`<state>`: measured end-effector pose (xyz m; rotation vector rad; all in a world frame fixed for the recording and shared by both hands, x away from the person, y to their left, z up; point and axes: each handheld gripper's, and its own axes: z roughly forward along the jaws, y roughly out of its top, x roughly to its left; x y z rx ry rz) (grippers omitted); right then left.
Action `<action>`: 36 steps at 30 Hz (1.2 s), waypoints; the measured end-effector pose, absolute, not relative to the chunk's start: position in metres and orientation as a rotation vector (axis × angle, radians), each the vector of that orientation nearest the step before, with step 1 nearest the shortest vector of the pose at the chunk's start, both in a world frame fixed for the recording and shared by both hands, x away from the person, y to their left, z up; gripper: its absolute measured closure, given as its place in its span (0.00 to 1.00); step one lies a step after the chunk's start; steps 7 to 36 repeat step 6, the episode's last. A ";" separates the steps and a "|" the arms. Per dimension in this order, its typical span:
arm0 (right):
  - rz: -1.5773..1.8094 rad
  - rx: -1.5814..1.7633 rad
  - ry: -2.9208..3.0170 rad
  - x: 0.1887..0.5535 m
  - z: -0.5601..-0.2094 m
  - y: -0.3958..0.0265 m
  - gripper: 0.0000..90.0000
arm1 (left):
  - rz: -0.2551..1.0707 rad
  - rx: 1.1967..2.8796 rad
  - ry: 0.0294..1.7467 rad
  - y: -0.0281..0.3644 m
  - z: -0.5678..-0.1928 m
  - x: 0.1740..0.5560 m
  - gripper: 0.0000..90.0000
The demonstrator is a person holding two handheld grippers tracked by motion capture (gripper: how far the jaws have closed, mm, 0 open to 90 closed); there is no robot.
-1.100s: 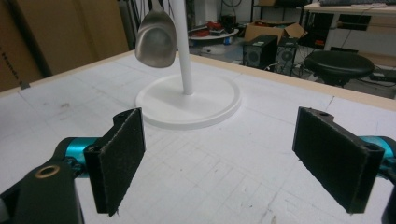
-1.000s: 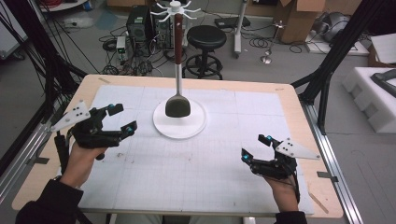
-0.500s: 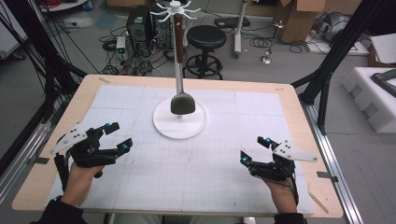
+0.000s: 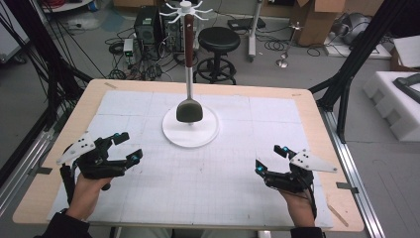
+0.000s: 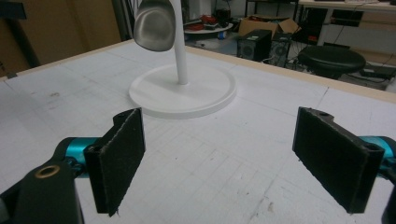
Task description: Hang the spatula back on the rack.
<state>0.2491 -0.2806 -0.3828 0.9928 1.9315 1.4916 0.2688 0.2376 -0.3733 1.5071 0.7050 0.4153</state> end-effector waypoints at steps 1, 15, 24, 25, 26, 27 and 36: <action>1.493 0.992 1.931 0.249 -0.383 -0.281 0.18 | 0.416 1.507 0.706 0.238 -0.373 0.269 0.19; 1.492 1.000 1.936 0.250 -0.383 -0.281 0.18 | 0.414 1.501 0.713 0.238 -0.373 0.269 0.19; 1.492 1.000 1.936 0.250 -0.383 -0.281 0.18 | 0.414 1.501 0.713 0.238 -0.373 0.269 0.19; 1.492 1.000 1.936 0.250 -0.383 -0.281 0.18 | 0.414 1.501 0.713 0.238 -0.373 0.269 0.19; 1.492 1.000 1.936 0.250 -0.383 -0.281 0.18 | 0.414 1.501 0.713 0.238 -0.373 0.269 0.19; 1.492 1.000 1.936 0.250 -0.383 -0.281 0.18 | 0.414 1.501 0.713 0.238 -0.373 0.269 0.19; 1.492 1.000 1.936 0.250 -0.383 -0.281 0.18 | 0.414 1.501 0.713 0.238 -0.373 0.269 0.19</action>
